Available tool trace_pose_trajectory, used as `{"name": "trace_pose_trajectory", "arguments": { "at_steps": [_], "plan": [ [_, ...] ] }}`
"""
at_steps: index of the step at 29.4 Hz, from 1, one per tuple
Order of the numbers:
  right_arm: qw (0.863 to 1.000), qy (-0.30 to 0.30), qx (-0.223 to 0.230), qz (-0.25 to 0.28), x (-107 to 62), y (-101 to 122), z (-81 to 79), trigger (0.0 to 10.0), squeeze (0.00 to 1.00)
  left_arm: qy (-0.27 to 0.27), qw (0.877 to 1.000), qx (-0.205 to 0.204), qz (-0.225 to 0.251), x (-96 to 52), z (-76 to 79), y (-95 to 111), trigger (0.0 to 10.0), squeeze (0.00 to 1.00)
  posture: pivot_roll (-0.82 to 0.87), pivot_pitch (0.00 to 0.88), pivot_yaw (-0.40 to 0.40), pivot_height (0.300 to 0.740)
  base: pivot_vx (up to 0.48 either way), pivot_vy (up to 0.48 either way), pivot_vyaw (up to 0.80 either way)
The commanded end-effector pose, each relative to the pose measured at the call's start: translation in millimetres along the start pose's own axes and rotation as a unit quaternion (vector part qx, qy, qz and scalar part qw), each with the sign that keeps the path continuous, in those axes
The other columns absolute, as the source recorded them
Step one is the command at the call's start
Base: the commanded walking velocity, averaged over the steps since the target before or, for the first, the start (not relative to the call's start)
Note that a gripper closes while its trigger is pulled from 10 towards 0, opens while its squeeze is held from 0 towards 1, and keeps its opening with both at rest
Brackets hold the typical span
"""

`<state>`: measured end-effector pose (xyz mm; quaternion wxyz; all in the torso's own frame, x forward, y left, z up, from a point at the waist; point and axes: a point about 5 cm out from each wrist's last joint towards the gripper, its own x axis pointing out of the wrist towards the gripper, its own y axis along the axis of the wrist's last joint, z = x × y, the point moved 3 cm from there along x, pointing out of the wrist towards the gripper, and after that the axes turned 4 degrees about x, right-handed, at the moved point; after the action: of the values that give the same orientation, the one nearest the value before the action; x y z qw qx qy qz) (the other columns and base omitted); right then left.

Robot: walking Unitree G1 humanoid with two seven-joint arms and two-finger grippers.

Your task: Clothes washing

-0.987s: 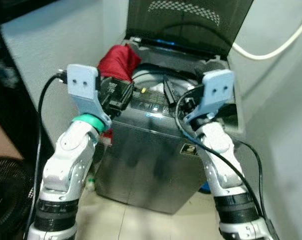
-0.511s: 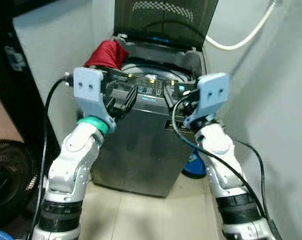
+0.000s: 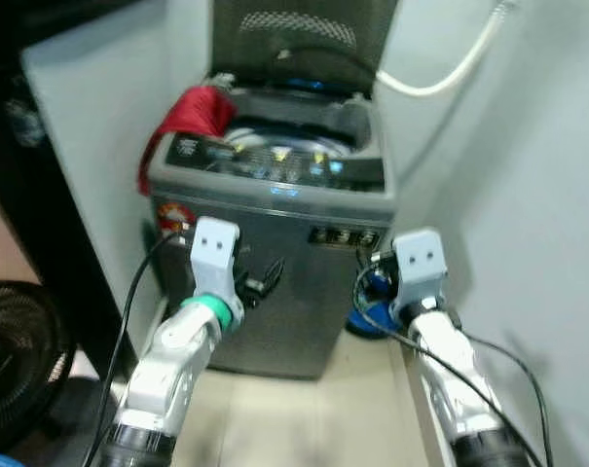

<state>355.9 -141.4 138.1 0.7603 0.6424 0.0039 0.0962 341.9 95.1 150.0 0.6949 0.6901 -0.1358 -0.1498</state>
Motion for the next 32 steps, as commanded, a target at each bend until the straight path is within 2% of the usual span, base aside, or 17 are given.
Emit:
{"name": "trace_pose_trajectory", "arguments": {
  "at_steps": [1,8,9,12,13,18,22,30,32],
  "plan": [
    [1.0,0.011,-0.003,0.003,-0.6,-1,-6.8,10.0,0.0,-0.002,1.0,0.001,-0.016,-2.0,2.4,-12,10.0,0.0,0.1,0.0,-0.037,0.74,0.0,0.0,0.0],
    [1.0,0.012,-0.002,-0.003,-1.2,-6,-9.7,10.0,0.0,0.004,1.0,0.003,-0.023,-4.0,1.6,-19,10.0,0.0,0.1,0.0,-0.039,0.74,0.0,0.0,0.0],
    [0.999,0.003,0.0,-0.038,-8.2,-30,-10.0,10.0,0.0,0.011,0.999,0.022,-0.047,-10.8,0.4,-40,10.0,0.0,0.11,0.0,-0.038,0.74,0.0,0.0,0.0],
    [0.998,-0.004,0.002,-0.056,-12.8,-42,-8.5,10.0,0.0,0.016,0.998,0.027,-0.061,-14.9,-1.0,-50,10.0,0.0,0.11,0.0,-0.038,0.74,0.0,0.0,0.0],
    [0.997,-0.015,0.005,-0.08,-20.3,-58,-5.3,10.0,0.0,0.022,0.996,0.035,-0.081,-21.0,-4.4,-65,10.0,0.0,0.11,0.0,-0.033,0.74,0.0,0.0,0.0],
    [0.996,-0.018,0.004,-0.092,-24.6,-66,-4.4,10.0,0.0,0.024,0.995,0.039,-0.091,-24.5,-6.5,-73,10.0,0.0,0.11,0.0,-0.028,0.74,0.0,0.0,0.0],
    [0.995,-0.008,-0.008,-0.096,-28.2,-70,-9.6,10.0,0.0,0.025,0.994,0.041,-0.094,-27.0,-6.8,-76,10.0,0.0,0.11,0.0,-0.024,0.74,0.0,0.0,0.0],
    [0.996,-0.001,-0.011,-0.087,-26.6,-70,-14.7,10.0,0.0,0.022,0.995,0.042,-0.087,-25.8,-3.3,-76,10.0,0.0,0.12,0.0,-0.025,0.74,0.0,0.0,0.0],
    [0.996,0.009,-0.018,-0.082,-25.3,-70,-17.1,10.0,0.0,0.022,0.995,0.043,-0.084,-25.1,-2.7,-76,10.0,0.0,0.12,0.0,-0.028,0.74,0.0,0.0,0.8]
  ]
}}
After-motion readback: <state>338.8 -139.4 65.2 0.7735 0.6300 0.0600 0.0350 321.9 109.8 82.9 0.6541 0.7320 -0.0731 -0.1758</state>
